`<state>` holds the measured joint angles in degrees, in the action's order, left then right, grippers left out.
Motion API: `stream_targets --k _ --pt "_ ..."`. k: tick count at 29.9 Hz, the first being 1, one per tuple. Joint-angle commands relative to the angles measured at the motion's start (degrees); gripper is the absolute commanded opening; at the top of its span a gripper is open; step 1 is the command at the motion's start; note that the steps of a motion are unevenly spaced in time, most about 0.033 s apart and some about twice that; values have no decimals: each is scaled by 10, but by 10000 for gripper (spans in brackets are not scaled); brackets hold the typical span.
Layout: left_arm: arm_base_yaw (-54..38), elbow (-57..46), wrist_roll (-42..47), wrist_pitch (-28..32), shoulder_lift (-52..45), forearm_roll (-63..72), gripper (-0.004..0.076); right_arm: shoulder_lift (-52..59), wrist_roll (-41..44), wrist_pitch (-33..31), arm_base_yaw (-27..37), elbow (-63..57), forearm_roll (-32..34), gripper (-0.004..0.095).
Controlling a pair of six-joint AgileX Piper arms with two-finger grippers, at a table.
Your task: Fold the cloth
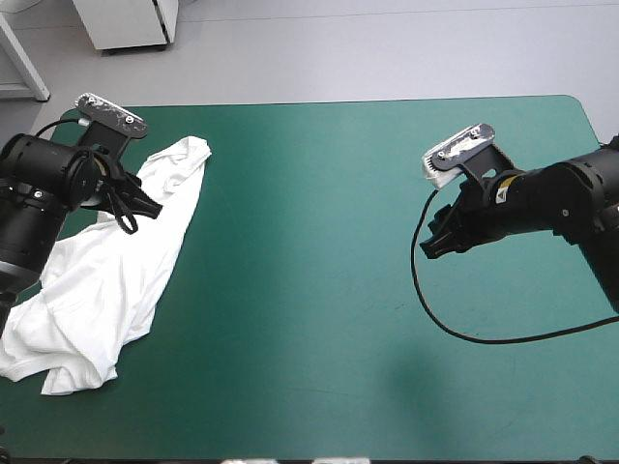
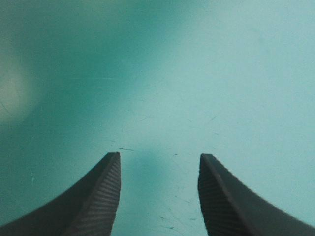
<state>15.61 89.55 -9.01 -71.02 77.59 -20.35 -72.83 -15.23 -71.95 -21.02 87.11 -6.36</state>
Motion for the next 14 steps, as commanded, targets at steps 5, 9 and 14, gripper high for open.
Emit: stream_targets --k 5,9,14 --pt "-50 -37 53 61 11 -27 393 18 6 12 2 3 9 482" --pt "-106 -41 43 88 44 22 391 18 6 20 2 3 12 482" --pt "-154 -40 14 96 101 74 388 18 15 28 2 3 14 482"
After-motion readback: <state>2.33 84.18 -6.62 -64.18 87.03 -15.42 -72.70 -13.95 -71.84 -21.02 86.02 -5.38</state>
